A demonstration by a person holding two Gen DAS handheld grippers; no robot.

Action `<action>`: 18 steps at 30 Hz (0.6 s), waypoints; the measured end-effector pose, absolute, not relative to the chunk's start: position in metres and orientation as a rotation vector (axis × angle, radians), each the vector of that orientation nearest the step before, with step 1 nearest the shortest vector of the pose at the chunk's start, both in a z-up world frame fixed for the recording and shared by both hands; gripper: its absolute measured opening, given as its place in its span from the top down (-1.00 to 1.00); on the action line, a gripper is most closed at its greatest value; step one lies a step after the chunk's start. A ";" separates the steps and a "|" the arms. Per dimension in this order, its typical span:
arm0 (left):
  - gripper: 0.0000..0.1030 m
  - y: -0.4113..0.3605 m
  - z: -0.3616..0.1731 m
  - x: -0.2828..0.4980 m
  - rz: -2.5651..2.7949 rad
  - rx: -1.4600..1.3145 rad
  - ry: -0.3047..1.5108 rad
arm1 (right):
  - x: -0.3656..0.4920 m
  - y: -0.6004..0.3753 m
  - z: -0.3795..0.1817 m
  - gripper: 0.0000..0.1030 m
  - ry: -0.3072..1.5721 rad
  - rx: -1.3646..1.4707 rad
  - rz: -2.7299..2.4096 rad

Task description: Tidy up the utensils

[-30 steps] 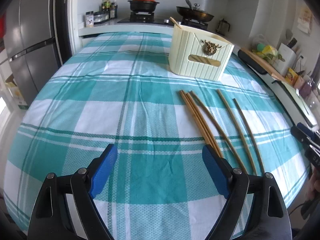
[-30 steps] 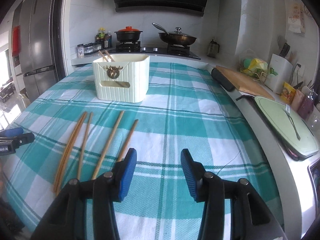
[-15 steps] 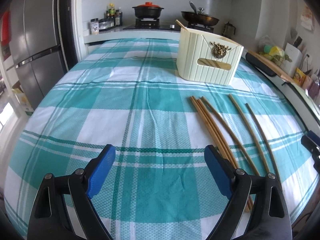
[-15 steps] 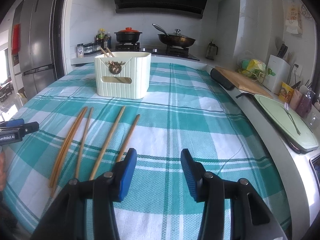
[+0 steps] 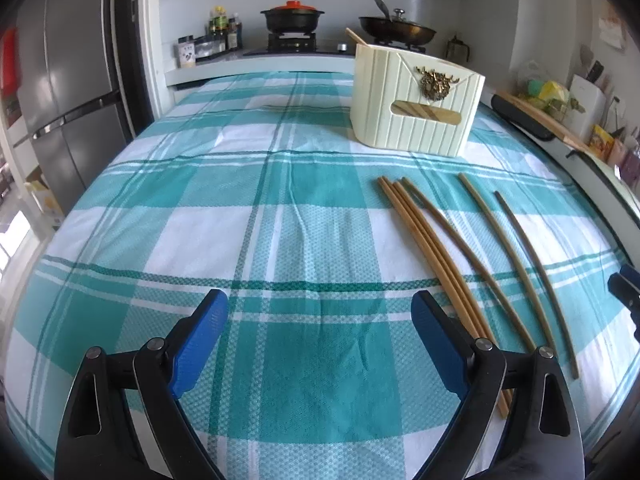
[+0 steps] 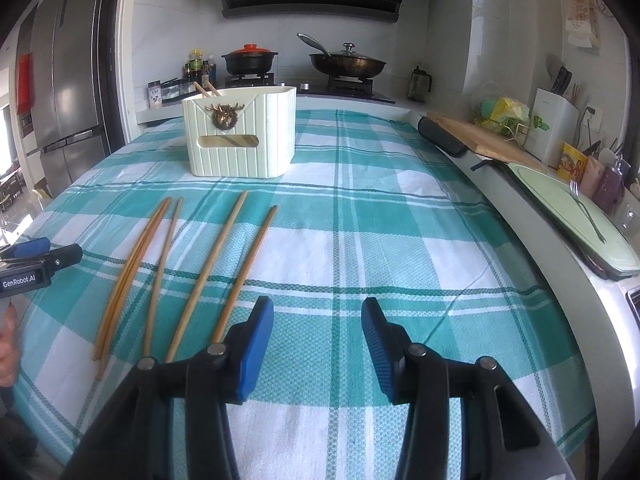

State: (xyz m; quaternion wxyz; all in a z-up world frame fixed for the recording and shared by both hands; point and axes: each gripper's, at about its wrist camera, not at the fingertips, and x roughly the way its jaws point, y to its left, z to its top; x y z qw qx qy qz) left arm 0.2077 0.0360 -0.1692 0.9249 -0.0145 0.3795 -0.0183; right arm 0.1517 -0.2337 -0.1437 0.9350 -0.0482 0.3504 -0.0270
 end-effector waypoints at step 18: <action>-0.82 0.037 -0.180 0.217 -0.018 -0.041 0.853 | 0.161 -0.237 -0.157 0.09 0.767 -0.046 -0.042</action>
